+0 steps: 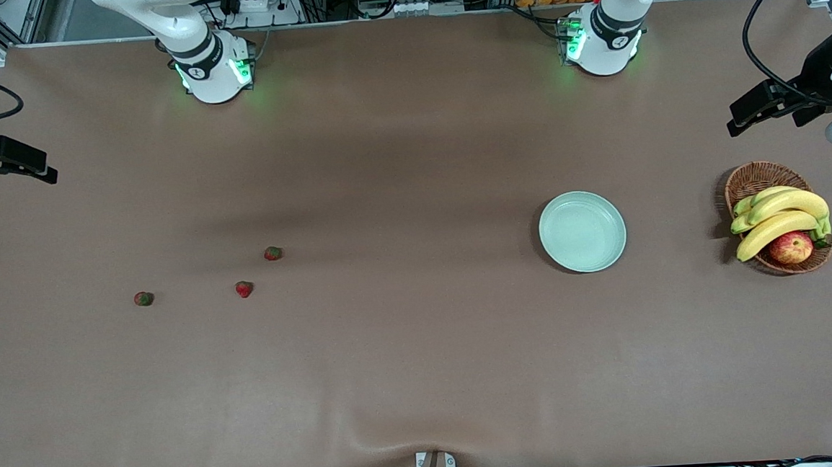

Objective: Collect all strawberries into plate

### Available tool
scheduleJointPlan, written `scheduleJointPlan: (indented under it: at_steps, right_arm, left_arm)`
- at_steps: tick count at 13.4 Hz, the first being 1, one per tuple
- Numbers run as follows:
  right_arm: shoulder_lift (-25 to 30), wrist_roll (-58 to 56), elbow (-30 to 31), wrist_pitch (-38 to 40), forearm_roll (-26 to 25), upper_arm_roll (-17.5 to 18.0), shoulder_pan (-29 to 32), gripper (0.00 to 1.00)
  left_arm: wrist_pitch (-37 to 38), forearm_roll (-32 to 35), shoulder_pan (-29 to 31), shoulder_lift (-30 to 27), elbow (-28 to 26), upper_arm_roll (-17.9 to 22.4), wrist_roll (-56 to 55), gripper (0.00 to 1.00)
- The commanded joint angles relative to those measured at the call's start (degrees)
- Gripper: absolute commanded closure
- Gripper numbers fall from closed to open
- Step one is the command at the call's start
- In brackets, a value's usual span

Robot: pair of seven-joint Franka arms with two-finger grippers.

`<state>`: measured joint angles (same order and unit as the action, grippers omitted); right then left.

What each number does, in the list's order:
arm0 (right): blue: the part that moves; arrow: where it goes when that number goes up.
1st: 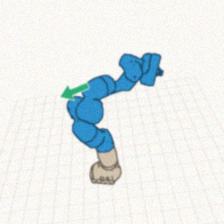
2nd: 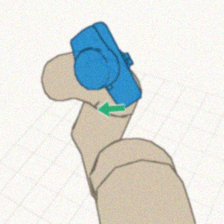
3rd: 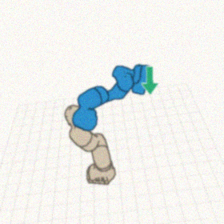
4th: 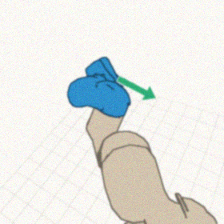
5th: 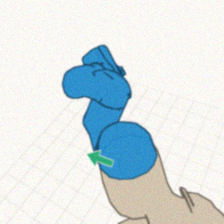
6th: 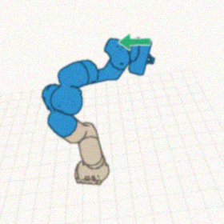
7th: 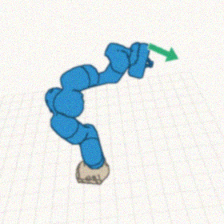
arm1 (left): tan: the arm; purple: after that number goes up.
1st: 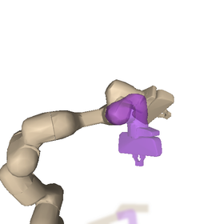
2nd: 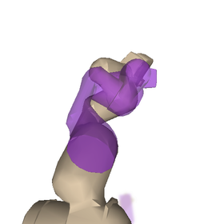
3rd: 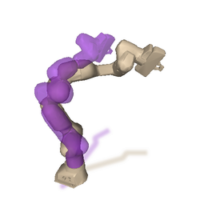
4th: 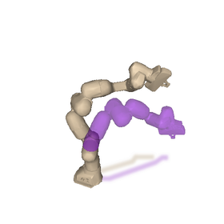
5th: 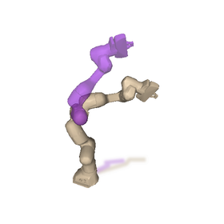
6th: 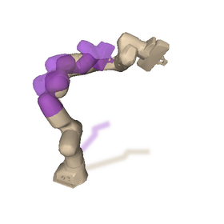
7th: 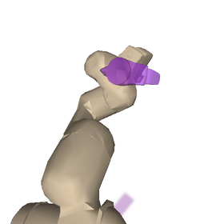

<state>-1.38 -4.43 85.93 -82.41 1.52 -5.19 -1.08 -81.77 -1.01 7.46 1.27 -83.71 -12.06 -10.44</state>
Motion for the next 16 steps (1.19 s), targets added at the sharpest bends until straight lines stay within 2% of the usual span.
scheduleJointPlan:
  at_steps: [1, 9, 16]
  right_arm:
    - [0.2, 0.6, -0.8, 0.1, -1.2, 0.4, 0.7, 0.00]
    - [-0.8, 0.6, 0.9, 0.2, -0.4, 0.7, 0.8, 0.00]
    - [-6.0, 0.9, 3.1, -3.0, -0.2, 0.7, -5.0, 0.00]
  left_arm:
    - [0.6, 0.4, 0.4, -0.2, 0.8, -0.3, 0.9, 0.00]
    - [0.3, 0.4, 0.5, 0.5, 0.7, -0.3, 1.1, 0.00]
    - [-1.4, 0.1, 0.5, 0.8, 0.7, -0.3, 1.1, 0.00]
